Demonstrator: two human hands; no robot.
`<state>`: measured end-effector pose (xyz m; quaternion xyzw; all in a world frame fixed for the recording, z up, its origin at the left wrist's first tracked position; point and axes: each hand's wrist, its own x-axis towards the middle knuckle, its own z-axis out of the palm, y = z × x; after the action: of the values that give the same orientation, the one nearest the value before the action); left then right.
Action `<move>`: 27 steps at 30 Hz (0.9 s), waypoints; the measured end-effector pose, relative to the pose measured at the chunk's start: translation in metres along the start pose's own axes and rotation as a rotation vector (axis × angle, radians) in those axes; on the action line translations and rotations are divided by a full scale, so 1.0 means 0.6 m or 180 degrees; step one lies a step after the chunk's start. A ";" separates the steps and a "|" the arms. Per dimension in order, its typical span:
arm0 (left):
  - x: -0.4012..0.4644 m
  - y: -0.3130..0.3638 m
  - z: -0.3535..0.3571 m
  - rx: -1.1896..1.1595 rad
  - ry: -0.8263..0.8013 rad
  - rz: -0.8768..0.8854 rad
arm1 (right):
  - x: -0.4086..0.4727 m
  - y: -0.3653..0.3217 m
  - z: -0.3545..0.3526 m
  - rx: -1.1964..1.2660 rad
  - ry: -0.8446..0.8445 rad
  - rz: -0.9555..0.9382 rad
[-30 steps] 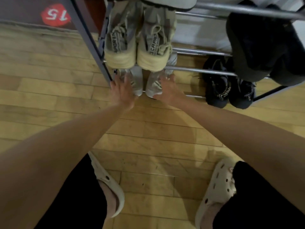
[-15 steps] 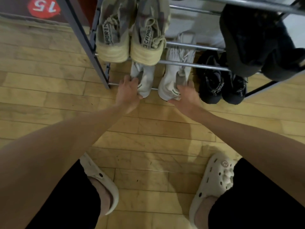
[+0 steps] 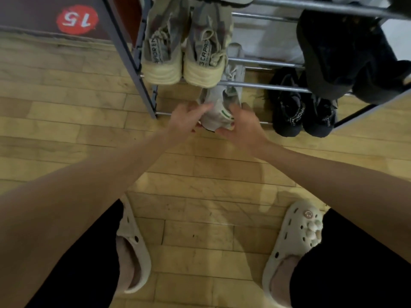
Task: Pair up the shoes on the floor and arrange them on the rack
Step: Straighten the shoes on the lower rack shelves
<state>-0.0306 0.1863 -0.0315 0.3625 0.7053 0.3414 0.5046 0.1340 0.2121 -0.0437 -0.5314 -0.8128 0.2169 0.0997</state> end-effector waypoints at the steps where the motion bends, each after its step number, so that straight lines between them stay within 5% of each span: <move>1: -0.004 -0.005 -0.002 -0.0058 0.0059 -0.0141 | 0.002 -0.010 0.005 -0.0021 0.0012 -0.0024; 7: -0.032 -0.011 -0.028 -0.1201 0.0029 -0.0785 | 0.016 -0.063 0.022 0.0032 0.0107 -0.0222; 13: -0.005 -0.020 -0.050 -0.1792 0.0788 -0.0699 | 0.032 -0.082 0.047 0.0459 0.0135 -0.0379; 22: 0.051 -0.061 -0.103 -0.1668 0.0876 -0.0886 | 0.074 -0.081 0.083 -0.0996 0.0202 0.0663; 27: 0.066 -0.058 -0.101 -0.1877 0.0912 -0.0892 | 0.111 -0.106 0.090 -0.0522 0.0135 0.1602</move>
<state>-0.1037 0.1955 -0.0637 0.0495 0.6828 0.5052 0.5255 0.0328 0.2375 -0.0670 -0.7275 -0.6677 0.1571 0.0163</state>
